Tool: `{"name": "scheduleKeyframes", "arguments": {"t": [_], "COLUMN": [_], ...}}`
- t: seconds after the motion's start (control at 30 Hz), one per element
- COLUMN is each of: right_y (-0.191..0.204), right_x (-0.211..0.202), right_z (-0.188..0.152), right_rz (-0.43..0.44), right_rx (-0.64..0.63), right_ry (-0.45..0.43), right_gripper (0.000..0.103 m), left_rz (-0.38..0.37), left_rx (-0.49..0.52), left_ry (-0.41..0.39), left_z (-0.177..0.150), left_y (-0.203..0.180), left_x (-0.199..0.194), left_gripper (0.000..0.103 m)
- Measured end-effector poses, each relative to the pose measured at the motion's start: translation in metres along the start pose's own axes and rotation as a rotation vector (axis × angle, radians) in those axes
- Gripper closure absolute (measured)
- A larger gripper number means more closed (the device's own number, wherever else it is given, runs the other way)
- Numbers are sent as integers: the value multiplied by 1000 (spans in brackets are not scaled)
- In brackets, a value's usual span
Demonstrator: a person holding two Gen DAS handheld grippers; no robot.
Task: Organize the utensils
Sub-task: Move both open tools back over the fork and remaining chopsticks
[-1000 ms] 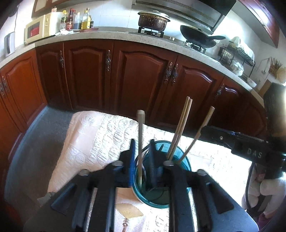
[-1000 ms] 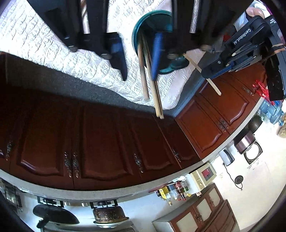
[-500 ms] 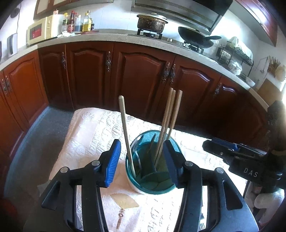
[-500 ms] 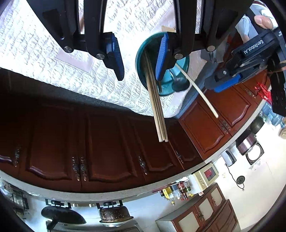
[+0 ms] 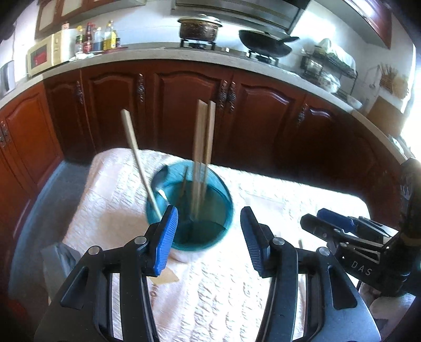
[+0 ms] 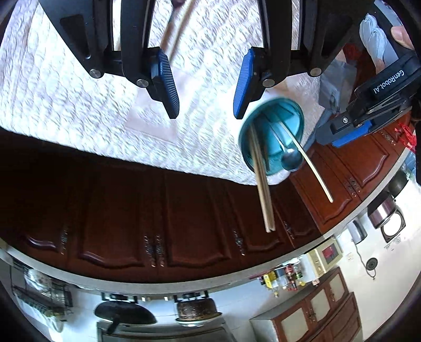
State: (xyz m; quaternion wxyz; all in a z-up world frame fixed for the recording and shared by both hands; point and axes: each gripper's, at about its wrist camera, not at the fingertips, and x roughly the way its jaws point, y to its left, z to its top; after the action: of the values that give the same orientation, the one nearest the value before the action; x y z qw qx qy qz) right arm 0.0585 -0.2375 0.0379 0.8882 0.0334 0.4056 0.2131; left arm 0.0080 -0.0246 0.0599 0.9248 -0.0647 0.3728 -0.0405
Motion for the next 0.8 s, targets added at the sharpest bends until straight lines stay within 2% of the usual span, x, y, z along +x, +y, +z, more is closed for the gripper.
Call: {"name": "scheduleKeyframes", "arguments": {"t": [0.23,0.8], "right_y": [-13,-54], "right_x": [-17,-53], "right_z": [-27,-61], "right_rz": [-70,-147], "right_rx": [7,92], "right_ry": [10,-4], "right_gripper": [62,61], "left_rz": [-43,-75], "left_rx": [51,172], "left_ry": [22,57], "left_z": [-18,-43], "left_y": [-32,-87], "left_x": [3,15], "left_gripper": [54,54]}}
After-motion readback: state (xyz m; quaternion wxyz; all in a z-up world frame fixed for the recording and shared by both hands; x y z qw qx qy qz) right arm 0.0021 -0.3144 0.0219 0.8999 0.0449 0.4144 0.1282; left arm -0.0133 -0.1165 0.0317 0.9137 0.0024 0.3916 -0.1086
